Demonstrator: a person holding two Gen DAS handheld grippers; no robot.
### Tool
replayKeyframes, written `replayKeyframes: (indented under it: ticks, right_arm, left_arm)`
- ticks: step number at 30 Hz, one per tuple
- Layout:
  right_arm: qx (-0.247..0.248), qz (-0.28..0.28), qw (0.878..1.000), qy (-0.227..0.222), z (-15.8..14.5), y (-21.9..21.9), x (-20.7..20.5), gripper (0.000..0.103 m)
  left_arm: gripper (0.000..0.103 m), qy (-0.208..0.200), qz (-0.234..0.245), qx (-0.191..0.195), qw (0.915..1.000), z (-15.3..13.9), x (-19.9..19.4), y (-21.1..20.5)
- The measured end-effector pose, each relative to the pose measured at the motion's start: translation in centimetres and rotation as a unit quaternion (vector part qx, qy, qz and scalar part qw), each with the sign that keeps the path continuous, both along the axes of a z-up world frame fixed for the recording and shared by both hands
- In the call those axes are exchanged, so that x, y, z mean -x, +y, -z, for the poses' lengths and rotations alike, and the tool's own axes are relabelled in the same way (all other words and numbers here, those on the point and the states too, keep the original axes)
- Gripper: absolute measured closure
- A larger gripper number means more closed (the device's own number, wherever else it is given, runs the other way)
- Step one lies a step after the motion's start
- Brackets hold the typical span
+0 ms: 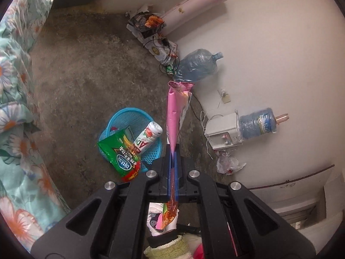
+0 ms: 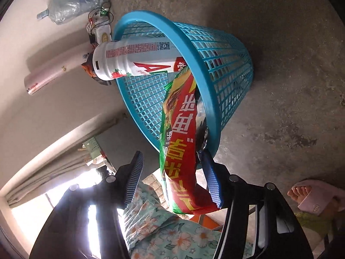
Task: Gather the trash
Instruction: 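Open both tools to drop the snack bags into the wastebasket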
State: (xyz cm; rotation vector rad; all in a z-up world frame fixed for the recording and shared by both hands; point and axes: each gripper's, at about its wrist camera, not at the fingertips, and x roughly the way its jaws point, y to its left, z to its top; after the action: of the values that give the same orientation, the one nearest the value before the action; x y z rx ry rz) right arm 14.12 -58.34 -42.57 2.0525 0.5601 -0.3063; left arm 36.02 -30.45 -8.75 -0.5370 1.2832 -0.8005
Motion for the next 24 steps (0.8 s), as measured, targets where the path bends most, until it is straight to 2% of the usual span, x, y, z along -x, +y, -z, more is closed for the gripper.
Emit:
replayKeyframes:
  ticks: [4, 8, 10, 12, 14, 16, 18, 24]
  right_arm:
    - [-0.023, 0.024, 0.999, -0.019, 0.6, 0.0, 0.4, 0.048]
    - [-0.055, 0.08, 0.994, -0.047, 1.5, 0.4, 1.8, 0.048]
    - [-0.069, 0.116, 0.989, -0.057, 2.0, 0.6, 2.7, 0.048]
    - [-0.083, 0.145, 0.984, -0.067, 2.4, 1.0, 3.6, 0.048]
    - [-0.094, 0.157, 0.981, -0.072, 2.7, 1.4, 3.7, 0.047]
    - [-0.098, 0.157, 0.98, -0.071, 3.0, 1.7, 3.5, 0.047]
    - [-0.099, 0.153, 0.981, -0.072, 3.2, 1.9, 3.1, 0.047]
    - [-0.091, 0.139, 0.984, -0.06, 3.2, 2.4, 2.4, 0.047]
  left_arm:
    - [0.103, 0.086, -0.012, -0.019, 0.996, 4.9, -1.9, -3.7]
    - [0.102, 0.149, -0.04, -0.053, 0.9866, 10.1, -3.1, -7.1]
    - [0.093, 0.174, -0.053, -0.077, 0.9804, 13.1, -3.7, -8.5]
    - [0.07, 0.207, -0.048, -0.099, 0.9722, 16.1, -4.2, -9.8]
    - [0.067, 0.222, -0.068, -0.116, 0.9658, 17.8, -4.3, -9.8]
    - [0.063, 0.224, -0.073, -0.111, 0.9655, 18.2, -4.1, -9.5]
    - [0.06, 0.217, -0.059, -0.106, 0.9687, 17.4, -3.9, -9.2]
    - [0.057, 0.181, -0.03, -0.083, 0.9796, 11.7, -3.5, -6.8]
